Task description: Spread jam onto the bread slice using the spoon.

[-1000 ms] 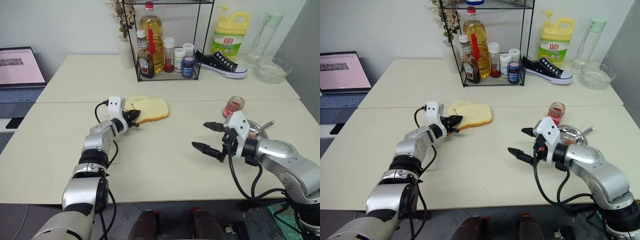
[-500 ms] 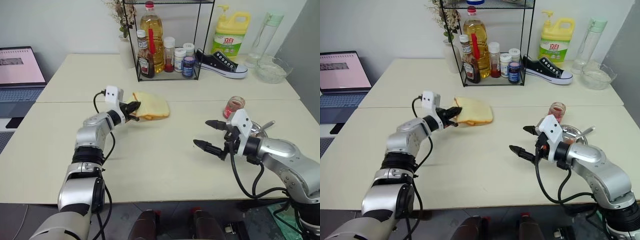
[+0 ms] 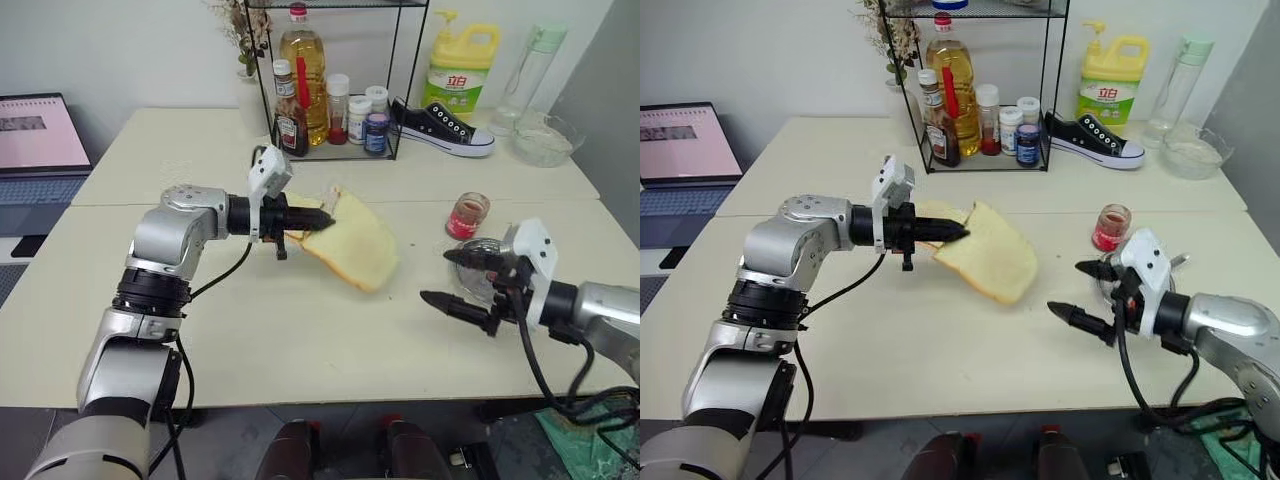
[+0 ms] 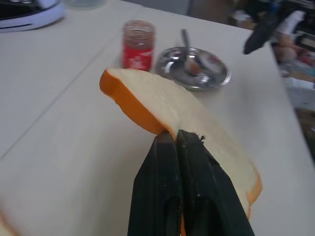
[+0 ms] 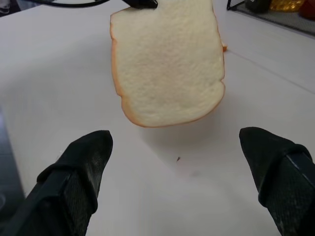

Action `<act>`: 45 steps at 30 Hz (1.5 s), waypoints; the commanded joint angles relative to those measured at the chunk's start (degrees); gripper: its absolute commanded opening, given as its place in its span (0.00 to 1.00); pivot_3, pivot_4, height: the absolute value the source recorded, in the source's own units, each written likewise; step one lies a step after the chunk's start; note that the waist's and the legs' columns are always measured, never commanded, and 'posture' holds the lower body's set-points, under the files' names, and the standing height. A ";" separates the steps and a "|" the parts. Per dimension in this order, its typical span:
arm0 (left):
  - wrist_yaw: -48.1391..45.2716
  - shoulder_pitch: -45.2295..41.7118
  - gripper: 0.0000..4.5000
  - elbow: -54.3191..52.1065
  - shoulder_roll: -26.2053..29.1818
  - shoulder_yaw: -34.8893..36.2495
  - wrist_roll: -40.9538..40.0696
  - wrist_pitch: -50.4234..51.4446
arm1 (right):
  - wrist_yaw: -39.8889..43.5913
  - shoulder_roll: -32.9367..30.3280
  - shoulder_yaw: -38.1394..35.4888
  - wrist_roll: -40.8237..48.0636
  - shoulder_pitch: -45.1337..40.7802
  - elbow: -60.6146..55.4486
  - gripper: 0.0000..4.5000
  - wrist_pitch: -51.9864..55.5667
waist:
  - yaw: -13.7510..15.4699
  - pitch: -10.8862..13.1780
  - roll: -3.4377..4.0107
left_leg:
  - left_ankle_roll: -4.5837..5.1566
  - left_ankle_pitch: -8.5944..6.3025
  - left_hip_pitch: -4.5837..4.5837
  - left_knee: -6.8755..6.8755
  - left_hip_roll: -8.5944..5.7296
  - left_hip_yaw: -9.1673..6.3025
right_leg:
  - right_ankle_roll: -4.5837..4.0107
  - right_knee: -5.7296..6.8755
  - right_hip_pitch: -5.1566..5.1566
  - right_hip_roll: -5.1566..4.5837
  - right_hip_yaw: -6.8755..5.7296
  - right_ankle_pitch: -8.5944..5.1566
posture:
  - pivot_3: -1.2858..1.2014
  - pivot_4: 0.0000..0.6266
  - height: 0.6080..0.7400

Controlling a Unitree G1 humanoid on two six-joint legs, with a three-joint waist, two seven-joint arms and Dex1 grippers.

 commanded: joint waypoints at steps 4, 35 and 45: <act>-13.35 -3.05 0.00 5.91 -0.12 -11.15 8.20 -18.28 | -1.78 -3.31 -3.70 8.16 1.97 -7.02 1.00 2.83 | -0.06 0.00 0.00 | 0.01 0.00 0.03 0.00 0.02 0.00 | 0.00 0.00 0.05 0.02 -0.01 0.00 | 0.52 0.24 1.00; 8.00 -18.52 0.49 55.60 -16.00 -11.60 33.73 -67.83 | -8.82 -2.23 -1.93 9.36 3.83 -4.74 1.00 0.49 | 0.79 0.33 -0.57 | 0.03 -0.01 -0.10 0.10 -0.03 0.00 | 0.02 0.02 -0.01 0.02 -0.06 0.00 | 0.52 0.24 1.00; 11.04 -14.92 0.99 36.18 -15.39 2.70 19.08 -48.97 | -22.62 8.05 -18.15 6.80 10.99 3.56 1.00 -2.62 | 1.28 0.35 -0.61 | 0.03 -0.01 -0.12 0.12 -0.05 -0.03 | 0.02 0.06 -0.01 -0.02 -0.08 0.01 | 0.52 0.24 1.00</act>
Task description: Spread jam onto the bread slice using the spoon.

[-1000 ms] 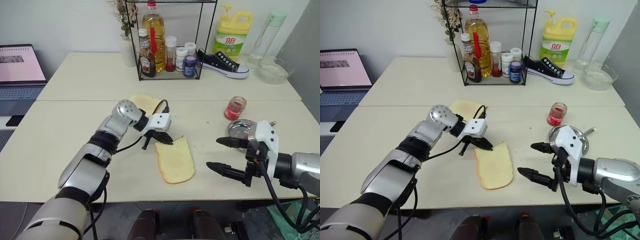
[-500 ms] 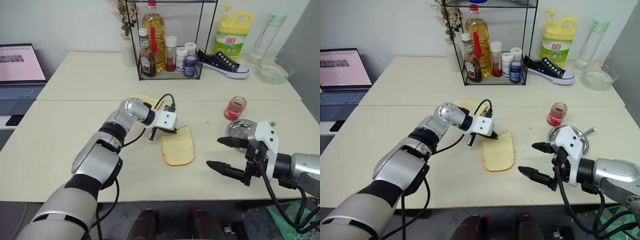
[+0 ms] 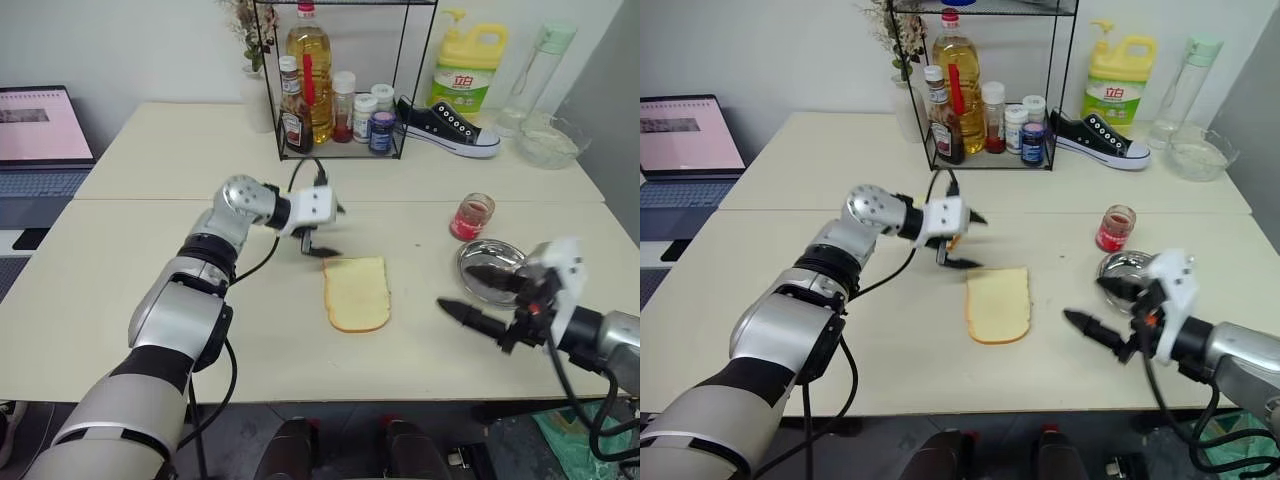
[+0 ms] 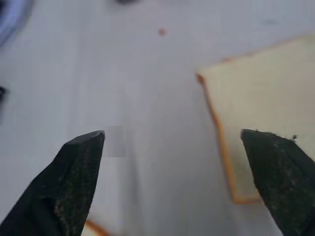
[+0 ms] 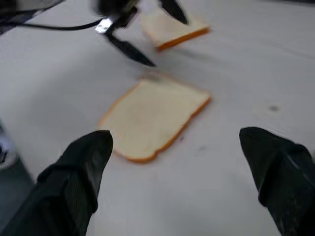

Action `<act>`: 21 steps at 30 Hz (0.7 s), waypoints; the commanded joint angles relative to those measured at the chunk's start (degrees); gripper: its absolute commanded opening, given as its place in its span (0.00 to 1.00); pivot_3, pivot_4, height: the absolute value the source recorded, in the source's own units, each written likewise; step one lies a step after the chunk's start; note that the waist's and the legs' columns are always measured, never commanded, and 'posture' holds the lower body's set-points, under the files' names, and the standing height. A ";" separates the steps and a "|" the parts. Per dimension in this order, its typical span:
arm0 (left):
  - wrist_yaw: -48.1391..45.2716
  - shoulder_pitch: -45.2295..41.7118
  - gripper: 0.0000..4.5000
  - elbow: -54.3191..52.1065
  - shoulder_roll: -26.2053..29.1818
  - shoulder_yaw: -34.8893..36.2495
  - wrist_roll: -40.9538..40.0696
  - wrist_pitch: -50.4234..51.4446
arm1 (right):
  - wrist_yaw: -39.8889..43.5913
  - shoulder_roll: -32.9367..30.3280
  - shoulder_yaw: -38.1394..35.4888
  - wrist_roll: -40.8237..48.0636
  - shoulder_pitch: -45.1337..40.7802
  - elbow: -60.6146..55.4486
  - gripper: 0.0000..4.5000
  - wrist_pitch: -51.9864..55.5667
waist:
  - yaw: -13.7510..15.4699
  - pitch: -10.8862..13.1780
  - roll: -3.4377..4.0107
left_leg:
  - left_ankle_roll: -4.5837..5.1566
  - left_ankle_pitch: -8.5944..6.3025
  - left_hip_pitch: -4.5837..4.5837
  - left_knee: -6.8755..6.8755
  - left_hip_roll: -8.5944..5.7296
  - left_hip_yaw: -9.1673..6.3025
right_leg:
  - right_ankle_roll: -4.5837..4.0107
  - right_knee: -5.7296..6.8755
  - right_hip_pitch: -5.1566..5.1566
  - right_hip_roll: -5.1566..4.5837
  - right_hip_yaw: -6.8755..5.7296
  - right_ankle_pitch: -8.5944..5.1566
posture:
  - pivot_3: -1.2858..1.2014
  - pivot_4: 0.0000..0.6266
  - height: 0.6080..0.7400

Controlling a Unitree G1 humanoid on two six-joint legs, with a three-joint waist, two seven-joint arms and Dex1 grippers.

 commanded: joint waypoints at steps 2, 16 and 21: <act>0.24 8.47 0.99 -26.04 -3.71 7.89 -15.37 20.80 | -10.01 5.45 -12.64 0.11 1.68 5.69 1.00 -2.06 | 0.35 -0.05 0.08 | 0.00 0.00 -0.03 0.06 -0.03 0.00 | 0.01 -0.03 0.03 -0.06 0.02 0.01 | 0.52 0.24 1.00; 3.99 25.41 0.99 -66.46 -6.43 2.04 -29.08 52.05 | -9.70 5.30 -19.52 9.70 -7.26 37.29 1.00 1.18 | -0.84 -0.37 0.64 | -0.01 0.01 0.22 -0.04 0.05 0.19 | -0.01 0.00 0.16 0.05 0.19 0.01 | 0.52 0.24 1.00; 5.85 23.90 0.99 -66.18 -7.98 1.16 -29.82 53.29 | -5.65 4.81 -16.39 7.05 -14.85 50.10 1.00 1.00 | -1.06 -0.49 0.85 | 0.00 0.01 0.24 -0.05 0.07 0.22 | -0.01 -0.01 0.16 0.07 0.19 0.01 | 0.52 0.24 1.00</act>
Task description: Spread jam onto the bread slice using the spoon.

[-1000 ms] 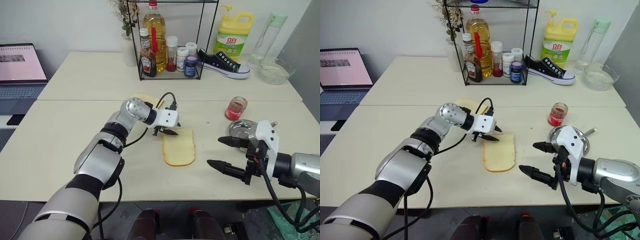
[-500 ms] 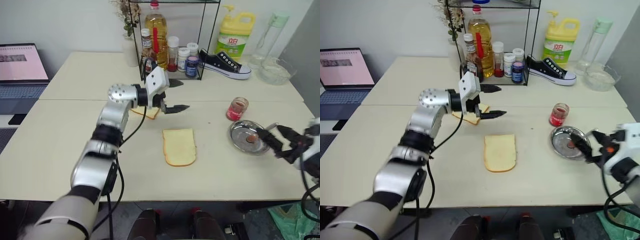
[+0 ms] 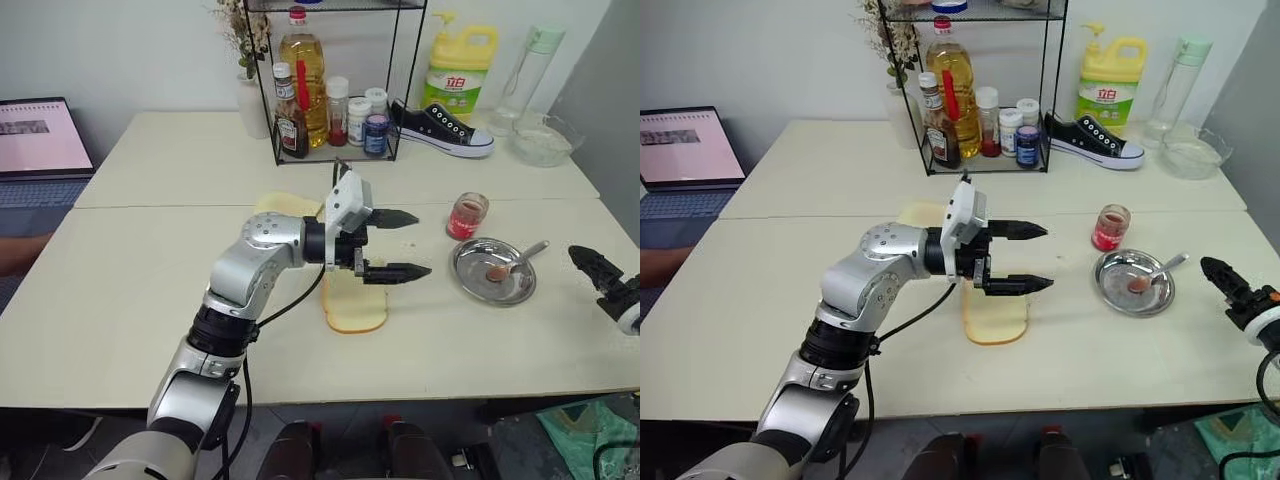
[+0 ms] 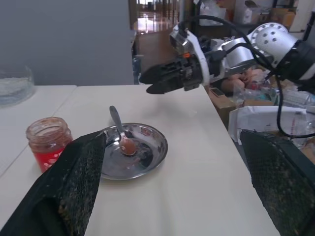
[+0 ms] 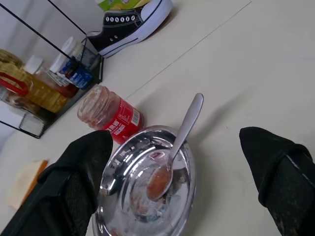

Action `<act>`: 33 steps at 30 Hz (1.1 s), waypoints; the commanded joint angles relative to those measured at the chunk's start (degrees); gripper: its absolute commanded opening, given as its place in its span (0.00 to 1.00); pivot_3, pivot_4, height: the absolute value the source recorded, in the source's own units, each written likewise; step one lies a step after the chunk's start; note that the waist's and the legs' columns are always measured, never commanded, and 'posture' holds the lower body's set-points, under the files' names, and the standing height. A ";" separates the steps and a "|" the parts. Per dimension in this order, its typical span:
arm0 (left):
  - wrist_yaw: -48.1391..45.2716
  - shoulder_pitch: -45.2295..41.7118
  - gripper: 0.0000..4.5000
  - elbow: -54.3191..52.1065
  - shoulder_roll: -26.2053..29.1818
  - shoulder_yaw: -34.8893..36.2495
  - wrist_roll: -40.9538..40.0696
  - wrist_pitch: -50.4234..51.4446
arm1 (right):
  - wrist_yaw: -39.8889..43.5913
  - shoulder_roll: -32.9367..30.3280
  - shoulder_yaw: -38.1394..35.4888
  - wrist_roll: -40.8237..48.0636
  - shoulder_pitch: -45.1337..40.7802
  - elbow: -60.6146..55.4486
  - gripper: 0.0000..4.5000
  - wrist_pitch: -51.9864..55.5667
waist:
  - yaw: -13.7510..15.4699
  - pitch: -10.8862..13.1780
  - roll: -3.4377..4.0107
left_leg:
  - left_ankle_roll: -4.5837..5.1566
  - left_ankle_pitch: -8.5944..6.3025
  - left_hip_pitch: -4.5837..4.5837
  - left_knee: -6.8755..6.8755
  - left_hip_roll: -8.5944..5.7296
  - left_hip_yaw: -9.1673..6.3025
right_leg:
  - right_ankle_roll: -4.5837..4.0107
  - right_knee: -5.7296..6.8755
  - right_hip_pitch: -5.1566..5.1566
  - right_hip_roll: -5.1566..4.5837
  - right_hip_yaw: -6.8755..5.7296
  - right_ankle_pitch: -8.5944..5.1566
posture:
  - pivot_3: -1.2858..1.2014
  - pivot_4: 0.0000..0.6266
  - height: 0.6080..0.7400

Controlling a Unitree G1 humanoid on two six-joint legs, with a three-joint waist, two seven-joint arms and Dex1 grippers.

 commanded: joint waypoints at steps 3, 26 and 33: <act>1.93 -1.14 0.99 -1.77 -1.56 -1.38 -0.55 0.01 | 8.09 -2.72 5.83 -6.30 -6.11 12.91 1.00 -2.11 | -0.10 -0.01 0.02 | 0.00 0.00 -0.01 0.00 0.00 0.01 | 0.00 -0.02 0.00 0.00 0.00 0.00 | 0.52 0.24 1.00; 4.69 -0.73 0.99 -5.29 1.30 -0.96 -2.21 3.53 | 24.09 -2.61 14.34 -27.42 -29.94 49.54 1.00 -17.66 | -0.64 -0.03 0.06 | 0.00 0.00 -0.01 0.01 -0.01 0.09 | 0.00 -0.06 -0.01 -0.02 0.05 0.00 | 0.52 0.24 1.00; 4.98 -1.35 0.99 -5.82 2.11 -1.09 -2.66 4.46 | 26.45 -1.78 14.35 -29.92 -33.28 54.96 1.00 -19.59 | -0.72 -0.03 0.06 | -0.01 0.00 -0.01 0.00 0.00 0.10 | 0.00 -0.07 -0.01 -0.01 0.06 0.00 | 0.52 0.24 1.00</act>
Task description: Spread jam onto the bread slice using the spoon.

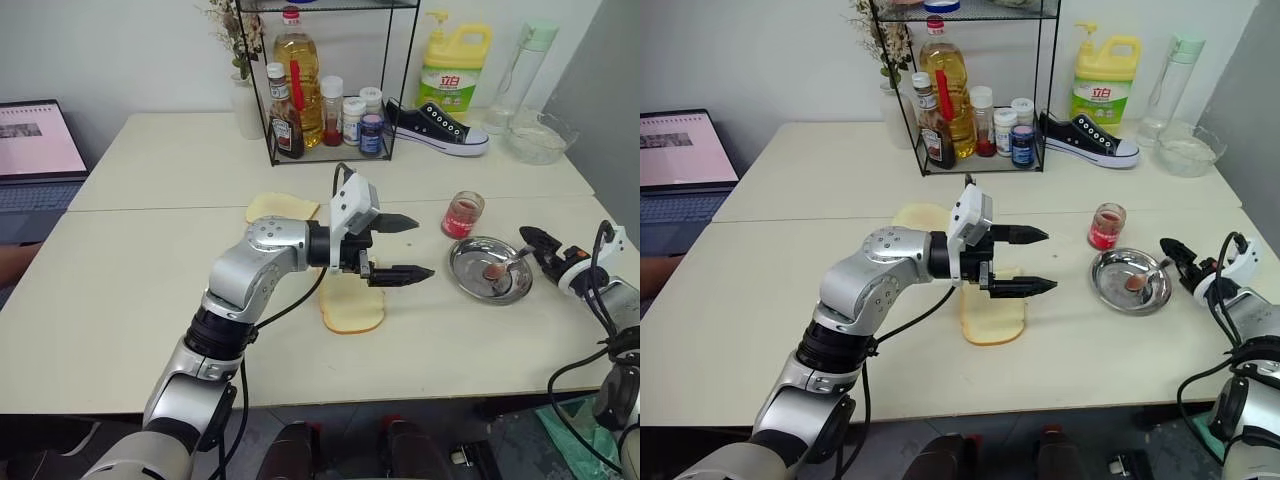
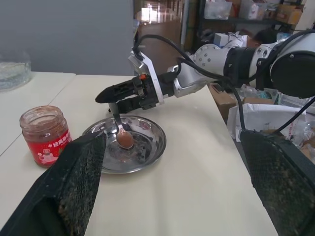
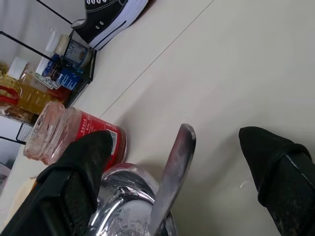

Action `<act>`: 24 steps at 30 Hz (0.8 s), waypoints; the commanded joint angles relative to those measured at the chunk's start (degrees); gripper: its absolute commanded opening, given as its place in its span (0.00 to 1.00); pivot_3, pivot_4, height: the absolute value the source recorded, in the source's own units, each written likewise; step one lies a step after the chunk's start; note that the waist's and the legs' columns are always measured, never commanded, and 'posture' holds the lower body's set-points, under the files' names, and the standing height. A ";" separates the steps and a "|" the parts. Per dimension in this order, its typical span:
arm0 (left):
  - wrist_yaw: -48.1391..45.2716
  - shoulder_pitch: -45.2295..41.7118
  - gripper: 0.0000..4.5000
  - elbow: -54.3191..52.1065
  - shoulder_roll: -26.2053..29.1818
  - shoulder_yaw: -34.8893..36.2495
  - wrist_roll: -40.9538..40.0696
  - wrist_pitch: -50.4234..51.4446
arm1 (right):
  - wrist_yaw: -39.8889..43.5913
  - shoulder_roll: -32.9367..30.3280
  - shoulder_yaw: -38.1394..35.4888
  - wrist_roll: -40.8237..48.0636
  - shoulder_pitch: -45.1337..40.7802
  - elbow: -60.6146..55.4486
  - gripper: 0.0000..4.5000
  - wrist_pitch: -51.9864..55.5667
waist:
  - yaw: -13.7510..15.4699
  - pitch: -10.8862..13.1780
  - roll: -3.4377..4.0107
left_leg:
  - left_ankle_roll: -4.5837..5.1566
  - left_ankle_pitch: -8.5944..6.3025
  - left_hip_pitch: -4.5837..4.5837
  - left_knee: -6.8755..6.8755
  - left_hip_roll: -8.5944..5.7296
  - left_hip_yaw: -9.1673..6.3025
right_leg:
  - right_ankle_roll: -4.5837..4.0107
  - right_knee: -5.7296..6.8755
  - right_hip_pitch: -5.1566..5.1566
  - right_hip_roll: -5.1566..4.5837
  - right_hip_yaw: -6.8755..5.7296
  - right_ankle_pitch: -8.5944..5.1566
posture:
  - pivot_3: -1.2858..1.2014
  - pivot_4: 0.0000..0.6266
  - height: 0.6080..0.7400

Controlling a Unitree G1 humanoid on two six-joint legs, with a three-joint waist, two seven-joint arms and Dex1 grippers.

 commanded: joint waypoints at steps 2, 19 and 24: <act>0.61 -1.53 0.99 -2.72 0.33 0.50 -0.99 0.22 | 2.10 0.36 0.11 -1.63 -1.72 2.72 1.00 -0.86 | -0.08 0.00 0.00 | 0.00 0.00 0.00 0.00 0.01 0.00 | 0.00 0.00 0.00 0.00 0.00 0.00 | 0.52 0.24 1.00; 0.90 -2.11 1.00 -1.40 0.43 0.29 -0.75 -1.07 | 4.24 -0.11 -0.96 -3.05 -2.71 4.50 0.01 -0.81 | -0.05 0.01 -0.03 | 0.00 0.00 0.02 0.01 -0.02 -0.01 | 0.00 -0.04 0.06 -0.01 -0.01 0.00 | 0.52 0.24 1.00; 0.82 -1.83 1.00 -1.16 0.28 0.19 -0.67 -1.53 | 4.94 -0.80 -1.59 -2.68 -2.16 2.38 0.01 0.93 | 0.02 0.01 -0.03 | 0.00 0.00 0.01 0.00 -0.02 -0.03 | 0.00 -0.04 0.06 -0.02 -0.02 0.00 | 0.52 0.24 1.00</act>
